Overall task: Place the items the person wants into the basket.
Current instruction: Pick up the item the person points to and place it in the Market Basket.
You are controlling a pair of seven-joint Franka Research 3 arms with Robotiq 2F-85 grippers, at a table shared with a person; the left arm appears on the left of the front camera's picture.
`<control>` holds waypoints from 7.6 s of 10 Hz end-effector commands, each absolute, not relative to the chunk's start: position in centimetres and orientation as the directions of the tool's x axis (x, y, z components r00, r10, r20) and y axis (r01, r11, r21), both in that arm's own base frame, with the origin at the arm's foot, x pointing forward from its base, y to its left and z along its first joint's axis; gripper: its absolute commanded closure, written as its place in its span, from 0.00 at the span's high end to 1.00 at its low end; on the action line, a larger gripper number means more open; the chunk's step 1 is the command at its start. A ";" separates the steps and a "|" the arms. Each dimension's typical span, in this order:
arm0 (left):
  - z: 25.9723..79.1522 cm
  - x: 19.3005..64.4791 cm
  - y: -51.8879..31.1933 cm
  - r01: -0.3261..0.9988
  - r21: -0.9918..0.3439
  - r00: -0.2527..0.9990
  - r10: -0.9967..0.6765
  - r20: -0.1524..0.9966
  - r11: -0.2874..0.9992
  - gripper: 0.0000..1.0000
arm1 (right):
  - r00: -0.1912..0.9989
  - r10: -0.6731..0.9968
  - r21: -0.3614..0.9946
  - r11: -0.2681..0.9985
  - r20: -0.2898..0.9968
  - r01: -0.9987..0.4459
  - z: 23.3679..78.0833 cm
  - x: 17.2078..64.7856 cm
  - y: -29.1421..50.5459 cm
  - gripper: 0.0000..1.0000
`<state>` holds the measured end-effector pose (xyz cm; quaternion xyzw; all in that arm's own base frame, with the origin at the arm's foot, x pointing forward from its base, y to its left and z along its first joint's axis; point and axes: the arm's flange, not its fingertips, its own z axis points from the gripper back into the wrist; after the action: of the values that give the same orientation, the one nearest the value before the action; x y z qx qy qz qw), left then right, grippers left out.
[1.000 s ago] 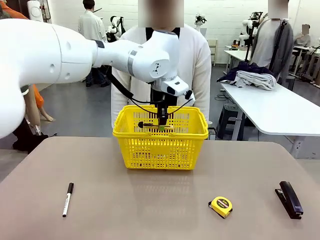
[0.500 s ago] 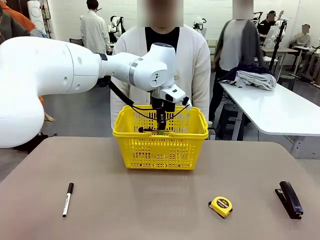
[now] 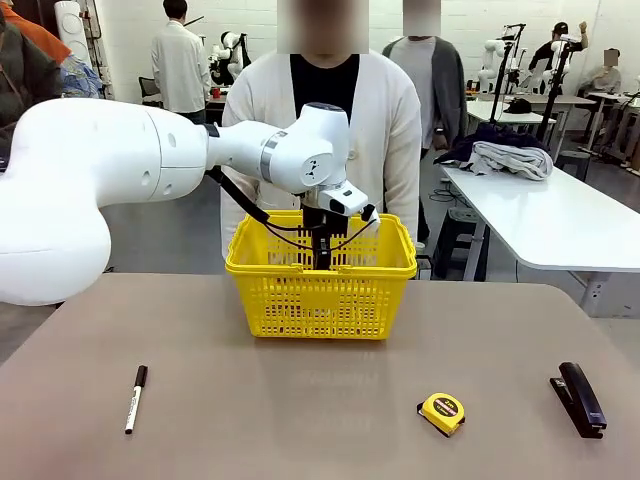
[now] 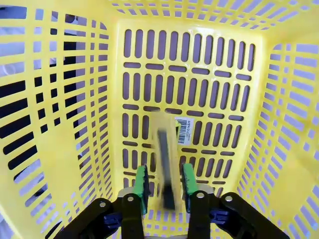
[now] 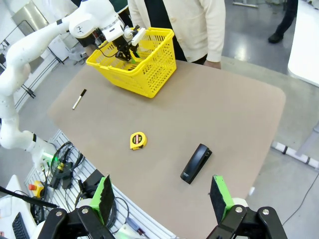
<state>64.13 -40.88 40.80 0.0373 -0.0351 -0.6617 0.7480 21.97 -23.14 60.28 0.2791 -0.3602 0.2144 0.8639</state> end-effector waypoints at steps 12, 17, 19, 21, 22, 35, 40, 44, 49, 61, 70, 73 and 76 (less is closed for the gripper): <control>47.9 59.7 -40.1 0.989 0.099 0.104 -0.994 0.035 0.107 1.00 | 0.633 0.165 0.329 0.740 0.756 -0.587 60.3 22.0 -23.2 1.00; 56.8 43.9 -31.8 0.955 0.237 0.145 -0.977 0.157 0.180 1.00 | 0.633 0.165 0.329 0.740 0.756 -0.587 60.3 22.0 -23.2 1.00; 57.5 39.2 -28.4 0.930 0.260 0.205 -0.955 0.216 0.259 1.00 | 0.633 0.165 0.329 0.740 0.756 -0.587 60.3 22.0 -23.2 1.00; 56.4 36.4 -25.3 0.912 0.242 0.267 -0.928 0.260 0.330 1.00 | 0.633 0.165 0.329 0.740 0.756 -0.587 60.3 22.0 -23.2 1.00; 55.4 36.3 -24.9 0.911 0.218 0.289 -0.919 0.267 0.350 1.00 | 0.633 0.165 0.329 0.740 0.756 -0.587 60.3 22.0 -23.2 1.00; 53.6 36.1 -23.6 0.919 0.178 0.309 -0.924 0.225 0.351 1.00 | 0.633 0.165 0.329 0.740 0.756 -0.587 60.3 22.0 -23.2 1.00; 61.8 36.7 -2.2 0.971 -0.018 0.177 -0.663 0.727 0.239 1.00 | 0.633 0.165 0.329 0.740 0.756 -0.587 60.3 22.0 -23.2 1.00; 60.3 35.9 9.2 0.925 -0.028 0.242 -0.531 0.812 0.379 1.00 | 0.633 0.165 0.329 0.740 0.756 -0.587 60.3 22.0 -23.2 1.00; 57.1 34.9 14.0 0.937 -0.040 0.209 -0.464 0.861 0.348 1.00 | 0.633 0.165 0.329 0.740 0.756 -0.587 60.3 22.0 -23.2 1.00; 56.5 34.8 13.5 0.946 -0.081 0.228 -0.465 0.855 0.315 1.00 | 0.633 0.165 0.329 0.740 0.756 -0.587 60.3 22.0 -23.2 1.00; 56.5 34.8 13.5 0.946 -0.081 0.228 -0.465 0.855 0.315 1.00 | 0.633 0.165 0.329 0.740 0.756 -0.587 60.3 22.0 -23.2 1.00; 56.5 34.8 13.5 0.946 -0.081 0.228 -0.465 0.855 0.315 1.00 | 0.633 0.165 0.329 0.740 0.756 -0.587 60.3 22.0 -23.2 1.00; 56.5 34.8 13.5 0.946 -0.081 0.228 -0.465 0.855 0.315 1.00 | 0.633 0.165 0.329 0.740 0.756 -0.587 60.3 22.0 -23.2 1.00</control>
<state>34.72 13.38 56.49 -0.3141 -0.3681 -0.4874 0.7268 22.02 -23.20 60.21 0.2788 -0.3594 0.2145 0.8644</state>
